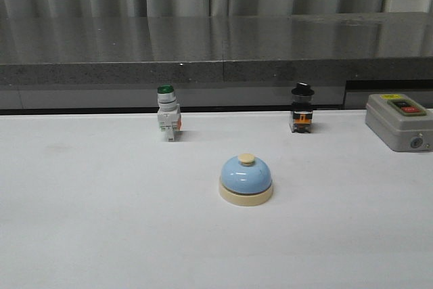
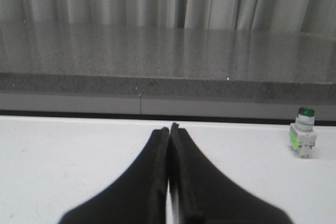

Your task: Place and press bell with both arms

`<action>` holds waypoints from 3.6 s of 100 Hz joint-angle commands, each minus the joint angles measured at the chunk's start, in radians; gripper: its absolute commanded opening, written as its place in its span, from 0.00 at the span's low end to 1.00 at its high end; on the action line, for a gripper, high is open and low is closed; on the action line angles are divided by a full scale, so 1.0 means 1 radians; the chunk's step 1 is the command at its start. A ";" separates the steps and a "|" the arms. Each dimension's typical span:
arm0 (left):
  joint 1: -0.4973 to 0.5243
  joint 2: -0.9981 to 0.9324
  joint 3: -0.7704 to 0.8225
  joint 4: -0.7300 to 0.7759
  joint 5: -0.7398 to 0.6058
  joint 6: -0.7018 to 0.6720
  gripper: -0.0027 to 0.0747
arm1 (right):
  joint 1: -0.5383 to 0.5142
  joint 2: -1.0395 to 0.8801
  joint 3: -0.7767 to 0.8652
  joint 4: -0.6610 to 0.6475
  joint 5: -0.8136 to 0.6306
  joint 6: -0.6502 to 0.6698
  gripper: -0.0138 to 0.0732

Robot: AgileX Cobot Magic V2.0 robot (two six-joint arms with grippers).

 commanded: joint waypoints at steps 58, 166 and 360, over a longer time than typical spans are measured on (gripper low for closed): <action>0.003 -0.031 0.041 -0.010 -0.111 -0.001 0.01 | -0.001 -0.016 -0.015 -0.012 -0.079 -0.002 0.09; 0.003 -0.031 0.041 -0.010 -0.111 -0.001 0.01 | 0.291 0.708 -0.238 0.054 -0.178 -0.002 0.09; 0.003 -0.031 0.041 -0.010 -0.111 -0.001 0.01 | 0.605 1.679 -1.268 -0.062 0.541 -0.027 0.09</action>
